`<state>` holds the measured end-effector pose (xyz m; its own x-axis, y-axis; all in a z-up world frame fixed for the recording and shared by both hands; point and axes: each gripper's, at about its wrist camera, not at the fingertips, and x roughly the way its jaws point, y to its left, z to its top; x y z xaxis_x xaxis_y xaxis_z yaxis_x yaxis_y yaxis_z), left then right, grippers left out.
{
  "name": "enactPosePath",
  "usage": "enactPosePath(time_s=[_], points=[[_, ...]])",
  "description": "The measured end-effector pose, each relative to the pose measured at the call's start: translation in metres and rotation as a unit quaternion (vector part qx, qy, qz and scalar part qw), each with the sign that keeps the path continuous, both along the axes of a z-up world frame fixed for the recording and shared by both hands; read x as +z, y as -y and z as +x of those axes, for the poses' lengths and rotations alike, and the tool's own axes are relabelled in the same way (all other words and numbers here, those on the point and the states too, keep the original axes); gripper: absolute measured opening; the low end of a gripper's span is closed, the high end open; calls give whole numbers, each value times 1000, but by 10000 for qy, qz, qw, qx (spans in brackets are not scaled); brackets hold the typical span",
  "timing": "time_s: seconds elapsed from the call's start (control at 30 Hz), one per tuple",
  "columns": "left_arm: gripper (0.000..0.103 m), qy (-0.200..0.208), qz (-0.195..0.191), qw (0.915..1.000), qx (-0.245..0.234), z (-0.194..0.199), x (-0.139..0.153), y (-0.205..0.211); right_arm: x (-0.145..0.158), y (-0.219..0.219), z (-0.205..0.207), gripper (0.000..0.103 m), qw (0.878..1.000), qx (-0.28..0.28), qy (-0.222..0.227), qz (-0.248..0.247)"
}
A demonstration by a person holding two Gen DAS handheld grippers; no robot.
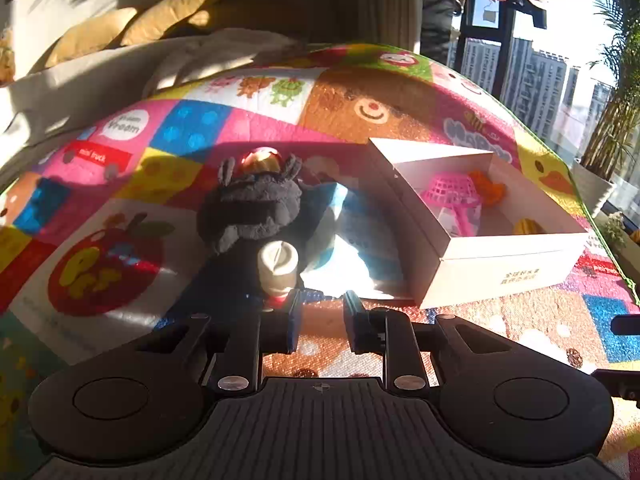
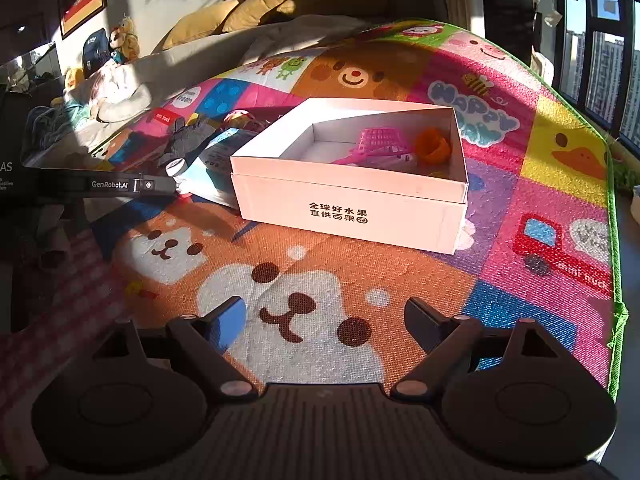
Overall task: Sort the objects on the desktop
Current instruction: 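Move the left gripper to the white bottle while the right approaches the blue wipes pack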
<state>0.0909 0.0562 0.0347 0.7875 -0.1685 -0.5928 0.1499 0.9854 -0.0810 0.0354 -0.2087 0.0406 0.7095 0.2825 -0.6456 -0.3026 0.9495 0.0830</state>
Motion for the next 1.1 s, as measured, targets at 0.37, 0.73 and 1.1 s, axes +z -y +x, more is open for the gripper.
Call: enactPosePath(time_s=[0.37,0.73,1.1], points=[[103,262,-85,9966,773,-5,-6,-7,17,-26,-2,87,9980,401,425,-244],[103,36,-654,9741,2163,-28,-29,-89,2,-205,55,87,9227,1714,2000,-2815],[103,229,-1037,9694,2214,-34,-31,-95,-26,-231,93,38,9105,1291,1814,-3485]])
